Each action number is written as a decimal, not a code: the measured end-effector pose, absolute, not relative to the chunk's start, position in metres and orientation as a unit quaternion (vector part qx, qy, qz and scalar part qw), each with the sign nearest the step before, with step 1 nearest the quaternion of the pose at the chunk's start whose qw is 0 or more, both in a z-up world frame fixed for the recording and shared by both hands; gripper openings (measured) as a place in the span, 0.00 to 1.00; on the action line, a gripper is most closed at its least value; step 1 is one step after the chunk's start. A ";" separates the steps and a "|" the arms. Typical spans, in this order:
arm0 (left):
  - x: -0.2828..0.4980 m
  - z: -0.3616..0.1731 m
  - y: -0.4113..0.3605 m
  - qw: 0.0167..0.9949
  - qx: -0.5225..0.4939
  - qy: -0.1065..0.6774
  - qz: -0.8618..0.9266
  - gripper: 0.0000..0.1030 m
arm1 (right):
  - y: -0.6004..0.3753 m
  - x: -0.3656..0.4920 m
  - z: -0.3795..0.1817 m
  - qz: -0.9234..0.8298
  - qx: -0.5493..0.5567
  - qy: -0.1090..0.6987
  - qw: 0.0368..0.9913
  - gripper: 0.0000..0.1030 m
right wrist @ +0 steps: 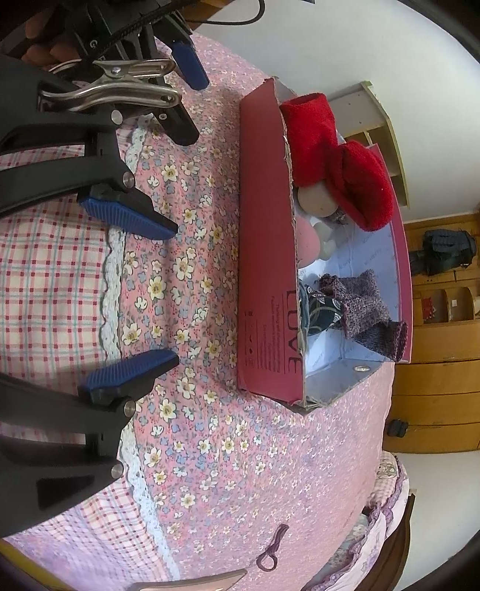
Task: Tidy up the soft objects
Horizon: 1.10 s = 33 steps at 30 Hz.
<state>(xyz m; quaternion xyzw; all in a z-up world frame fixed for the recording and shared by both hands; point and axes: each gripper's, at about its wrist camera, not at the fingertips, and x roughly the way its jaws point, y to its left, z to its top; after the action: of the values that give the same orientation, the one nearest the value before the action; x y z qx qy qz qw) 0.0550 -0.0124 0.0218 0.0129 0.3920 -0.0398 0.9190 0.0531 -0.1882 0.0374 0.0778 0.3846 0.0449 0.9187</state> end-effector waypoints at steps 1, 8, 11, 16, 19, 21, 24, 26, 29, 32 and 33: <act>0.055 0.022 -0.012 0.919 0.013 0.392 -0.040 0.86 | -0.188 0.053 0.037 0.045 0.078 0.385 0.919 0.62; 0.054 0.020 -0.013 0.920 0.013 0.391 -0.041 0.89 | -0.186 0.052 0.036 0.050 0.080 0.382 0.919 0.65; 0.054 0.019 -0.013 0.920 0.013 0.390 -0.042 0.90 | -0.185 0.052 0.035 0.048 0.077 0.382 0.920 0.65; 0.053 0.019 -0.015 0.920 0.015 0.389 -0.043 0.92 | -0.184 0.051 0.033 0.047 0.075 0.380 0.921 0.66; 0.053 0.018 -0.015 0.920 0.016 0.389 -0.043 0.92 | -0.183 0.051 0.032 0.045 0.073 0.379 0.921 0.66; 0.053 0.018 -0.015 0.920 0.015 0.389 -0.043 0.93 | -0.182 0.051 0.032 0.045 0.072 0.379 0.921 0.66; 0.053 0.018 -0.016 0.920 0.016 0.389 -0.043 0.93 | -0.182 0.051 0.032 0.045 0.073 0.379 0.921 0.66; 0.053 0.018 -0.015 0.920 0.016 0.389 -0.044 0.93 | -0.182 0.051 0.031 0.045 0.072 0.379 0.921 0.66; 0.053 0.018 -0.014 0.920 0.013 0.388 -0.045 0.93 | -0.182 0.051 0.031 0.045 0.072 0.379 0.921 0.66; 0.053 0.018 -0.015 0.920 0.014 0.388 -0.045 0.93 | -0.182 0.051 0.031 0.045 0.073 0.379 0.921 0.66; 0.053 0.018 -0.015 0.920 0.014 0.388 -0.045 0.93 | -0.182 0.051 0.031 0.045 0.073 0.379 0.921 0.66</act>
<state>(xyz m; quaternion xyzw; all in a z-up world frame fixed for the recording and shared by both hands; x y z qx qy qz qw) 0.0530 -0.0148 0.0181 0.0137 0.3883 -0.0447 0.9203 0.0508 -0.1820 0.0314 0.0726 0.3790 0.0449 0.9214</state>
